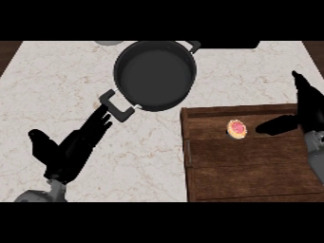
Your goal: Pick the cupcake from the tray and place it in the pot
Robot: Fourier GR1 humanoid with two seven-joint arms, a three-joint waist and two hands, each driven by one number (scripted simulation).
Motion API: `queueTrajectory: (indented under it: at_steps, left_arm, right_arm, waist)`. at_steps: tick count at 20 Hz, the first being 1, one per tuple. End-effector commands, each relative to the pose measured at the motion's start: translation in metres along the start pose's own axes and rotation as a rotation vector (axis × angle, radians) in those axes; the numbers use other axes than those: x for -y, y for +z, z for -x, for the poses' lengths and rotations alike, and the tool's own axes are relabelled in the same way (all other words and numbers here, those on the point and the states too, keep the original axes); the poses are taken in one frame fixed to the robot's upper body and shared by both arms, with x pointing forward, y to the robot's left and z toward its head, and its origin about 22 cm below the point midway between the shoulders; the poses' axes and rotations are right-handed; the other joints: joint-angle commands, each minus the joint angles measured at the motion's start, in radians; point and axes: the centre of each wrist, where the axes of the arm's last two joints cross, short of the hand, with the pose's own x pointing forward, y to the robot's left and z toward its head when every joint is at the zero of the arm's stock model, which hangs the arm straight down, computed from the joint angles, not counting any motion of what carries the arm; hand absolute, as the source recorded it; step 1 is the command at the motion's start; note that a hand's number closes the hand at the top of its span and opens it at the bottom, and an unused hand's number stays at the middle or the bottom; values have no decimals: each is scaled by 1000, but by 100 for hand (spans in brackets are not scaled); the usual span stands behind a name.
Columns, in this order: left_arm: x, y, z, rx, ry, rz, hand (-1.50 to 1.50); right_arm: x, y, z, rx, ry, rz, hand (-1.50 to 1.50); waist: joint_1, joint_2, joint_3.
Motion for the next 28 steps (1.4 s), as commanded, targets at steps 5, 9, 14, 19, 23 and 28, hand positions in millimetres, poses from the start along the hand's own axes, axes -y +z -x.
queueTrajectory:
  at_steps: [5, 9, 14, 19, 23, 28]
  left_arm:
    - [-4, 15, 2, -2, 2, 6, 0]
    - [7, 0, 8, 0, -18, 4, 0]
    - [-4, 4, -9, -9, -7, -8, 0]
    - [4, 6, 12, 0, -1, 10, 0]
    - [-3, 0, -8, -9, -5, 16, 0]
    - [1, 7, 1, 10, 2, 5, 0]
  right_arm:
    - [50, 42, -63, -136, 25, -156, -150]
    - [63, 48, -98, -186, 0, -158, -150]
    - [52, 47, -99, -205, -56, -210, -150]
    - [22, 47, -88, -215, -71, -246, -150]
    - [-16, 37, -103, -222, -28, -242, -150]
    - [-18, 31, -84, -286, 78, -202, -150]
  waist:
    - [3, 1, 1]
    - [5, 4, -1]
    - [3, 1, 0]
    - [3, 5, 1]
    - [14, 9, 2]
    - [5, 5, 1]
